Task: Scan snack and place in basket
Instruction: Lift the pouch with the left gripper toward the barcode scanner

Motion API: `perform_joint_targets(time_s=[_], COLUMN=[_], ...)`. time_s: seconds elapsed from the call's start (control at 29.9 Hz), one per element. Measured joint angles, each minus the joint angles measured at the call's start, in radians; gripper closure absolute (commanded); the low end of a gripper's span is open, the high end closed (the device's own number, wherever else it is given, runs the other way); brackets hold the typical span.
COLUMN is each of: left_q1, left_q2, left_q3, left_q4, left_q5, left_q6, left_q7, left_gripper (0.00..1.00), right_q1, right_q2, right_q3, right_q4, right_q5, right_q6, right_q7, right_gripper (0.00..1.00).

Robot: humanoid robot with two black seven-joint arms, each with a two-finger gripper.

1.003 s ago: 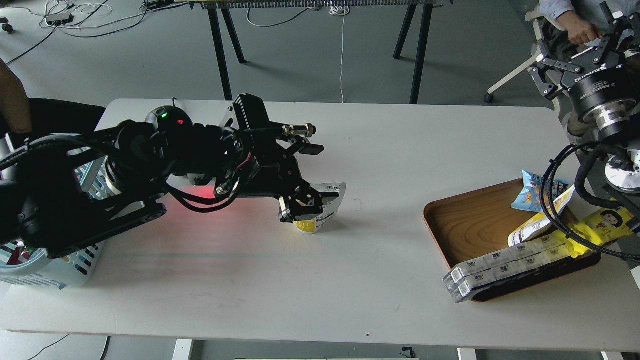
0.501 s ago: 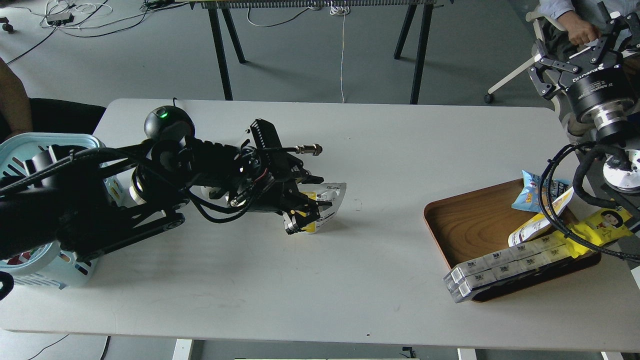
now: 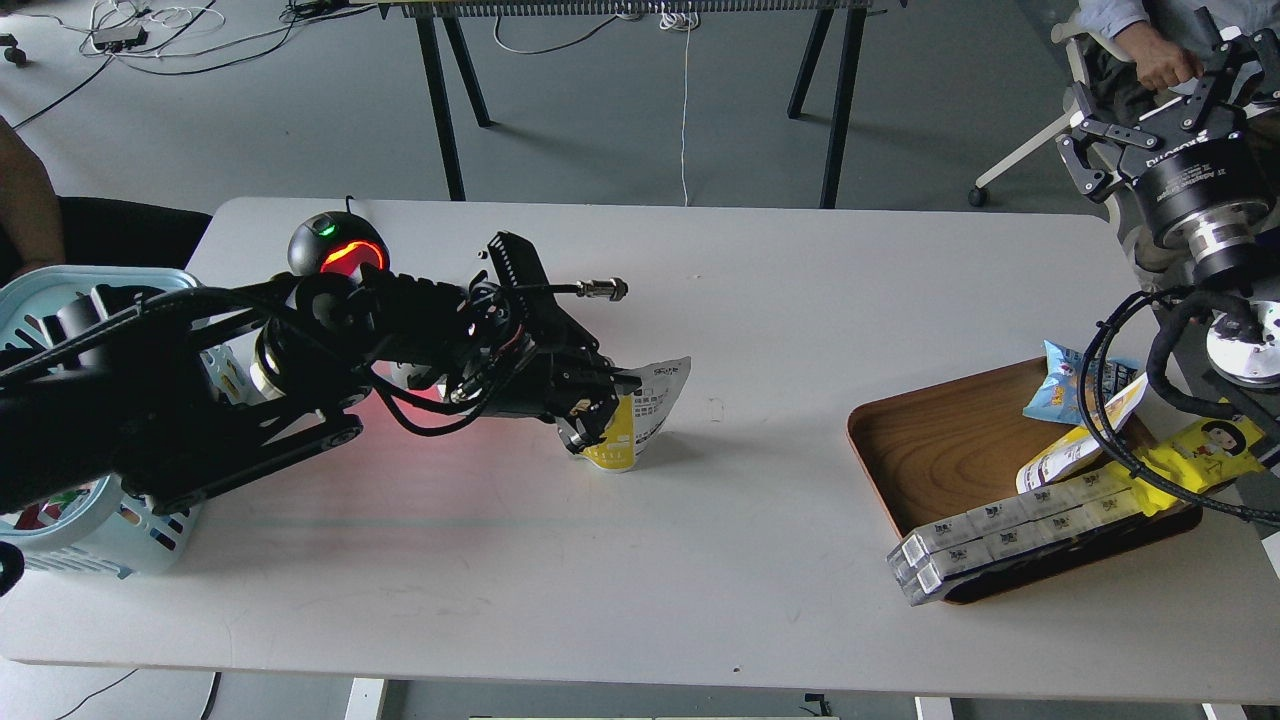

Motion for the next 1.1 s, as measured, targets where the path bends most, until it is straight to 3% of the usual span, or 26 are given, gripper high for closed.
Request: perform_joint_targets(time_s=[0.33, 0.7, 1.1], left_q1=[-0.003, 0.0, 0.016], left_q2=[0.055, 0.256, 0.344], left_q3=[-0.023, -0.107, -0.117], left_q4=[-0.035, -0.107, -0.051], left_q5=[0.0, 0.0, 0.0], left_q6=[0.033, 0.074, 0.075], left_q7=[-0.013, -0.118, -0.134], left_gripper=[1.0, 1.0, 1.0], right_q1=[0.005, 0.011, 0.013], right_q2=[-0.001, -0.002, -0.01], right_q3=[-0.004, -0.005, -0.005], right_q4=[-0.001, 0.0, 0.002], right_q5=[-0.001, -0.002, -0.003], right_q6=[-0.001, -0.002, -0.004], right_q7=[0.0, 0.0, 0.0], right_gripper=[0.04, 0.04, 0.04])
